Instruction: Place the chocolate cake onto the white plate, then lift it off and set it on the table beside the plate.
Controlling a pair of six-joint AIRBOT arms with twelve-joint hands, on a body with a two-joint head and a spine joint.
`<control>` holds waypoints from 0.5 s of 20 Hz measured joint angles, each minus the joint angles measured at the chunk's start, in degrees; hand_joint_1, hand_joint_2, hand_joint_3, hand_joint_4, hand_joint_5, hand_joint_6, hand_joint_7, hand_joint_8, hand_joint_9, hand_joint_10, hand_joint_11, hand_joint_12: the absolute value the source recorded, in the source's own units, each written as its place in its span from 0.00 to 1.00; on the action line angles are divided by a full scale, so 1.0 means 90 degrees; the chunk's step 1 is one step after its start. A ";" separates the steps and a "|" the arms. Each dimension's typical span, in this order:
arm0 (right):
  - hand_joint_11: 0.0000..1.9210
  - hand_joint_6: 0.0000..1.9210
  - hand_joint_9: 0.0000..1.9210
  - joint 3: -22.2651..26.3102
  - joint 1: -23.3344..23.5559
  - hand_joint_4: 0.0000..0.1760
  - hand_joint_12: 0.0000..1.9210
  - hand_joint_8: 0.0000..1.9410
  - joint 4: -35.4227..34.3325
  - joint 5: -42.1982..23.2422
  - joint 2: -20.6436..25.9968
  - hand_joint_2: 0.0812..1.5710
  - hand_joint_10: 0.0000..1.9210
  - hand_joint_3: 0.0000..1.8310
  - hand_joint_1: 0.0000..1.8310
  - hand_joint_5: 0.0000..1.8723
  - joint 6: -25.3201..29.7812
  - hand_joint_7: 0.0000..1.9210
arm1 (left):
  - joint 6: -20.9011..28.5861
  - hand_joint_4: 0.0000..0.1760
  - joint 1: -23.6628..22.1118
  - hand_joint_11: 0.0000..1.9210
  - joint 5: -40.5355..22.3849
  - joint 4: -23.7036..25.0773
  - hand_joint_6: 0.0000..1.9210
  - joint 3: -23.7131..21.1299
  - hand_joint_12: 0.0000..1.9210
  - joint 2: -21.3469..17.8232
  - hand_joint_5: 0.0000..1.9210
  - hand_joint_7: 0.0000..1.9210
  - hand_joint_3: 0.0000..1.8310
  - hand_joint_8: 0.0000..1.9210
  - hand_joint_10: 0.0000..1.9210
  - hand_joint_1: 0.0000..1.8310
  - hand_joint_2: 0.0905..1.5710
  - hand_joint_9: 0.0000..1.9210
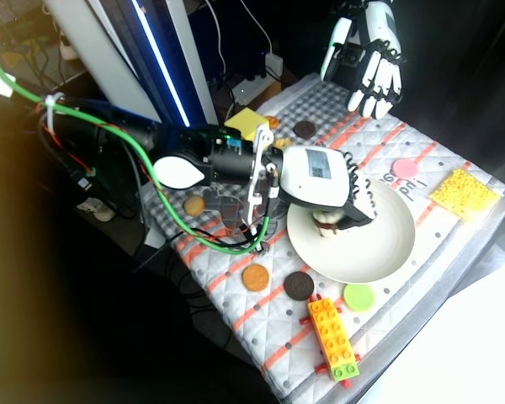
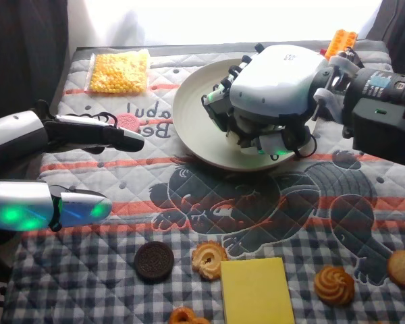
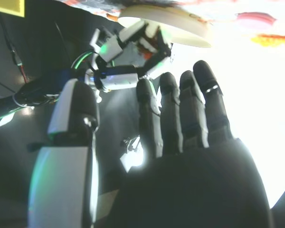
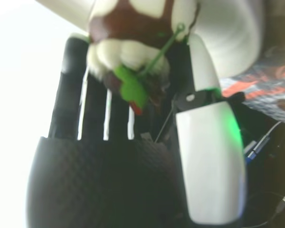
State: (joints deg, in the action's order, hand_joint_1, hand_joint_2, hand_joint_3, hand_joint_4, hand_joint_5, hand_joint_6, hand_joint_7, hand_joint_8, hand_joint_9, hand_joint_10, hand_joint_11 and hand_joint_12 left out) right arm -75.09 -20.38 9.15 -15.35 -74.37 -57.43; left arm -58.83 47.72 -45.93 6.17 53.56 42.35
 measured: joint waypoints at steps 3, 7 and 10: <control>0.24 0.74 0.34 0.0097 0.0102 0.00 1.00 0.84 0.0017 0.0017 0.0211 0.82 0.88 0.00 0.72 0.27 0.0005 0.35 | 0.0000 0.08 0.0000 0.00 -0.0002 -0.0017 0.06 0.0002 0.51 0.0000 0.25 0.22 0.00 0.01 0.08 0.49 0.70 0.15; 0.20 0.80 0.23 0.0357 0.0236 0.00 1.00 0.83 0.0012 -0.0330 0.0617 0.84 0.84 0.00 0.62 0.32 -0.0007 0.30 | 0.0000 0.13 0.0000 0.00 0.0002 -0.0046 0.06 0.0015 0.51 0.0000 0.26 0.22 0.00 0.01 0.09 0.50 0.68 0.15; 0.10 0.81 0.17 0.0702 0.0233 0.08 1.00 0.81 0.0041 -0.0544 0.0959 0.83 0.82 0.00 0.60 0.34 -0.0034 0.31 | 0.0002 0.25 0.0000 0.00 -0.0002 -0.0058 0.06 0.0015 0.46 0.0000 0.26 0.23 0.00 0.02 0.09 0.48 0.68 0.14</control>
State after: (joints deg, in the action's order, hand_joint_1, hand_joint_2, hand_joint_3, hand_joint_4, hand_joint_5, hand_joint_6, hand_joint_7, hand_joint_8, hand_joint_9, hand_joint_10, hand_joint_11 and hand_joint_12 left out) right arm -68.77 -18.28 9.52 -20.25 -65.73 -57.74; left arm -58.81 47.72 -45.95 5.65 53.69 42.35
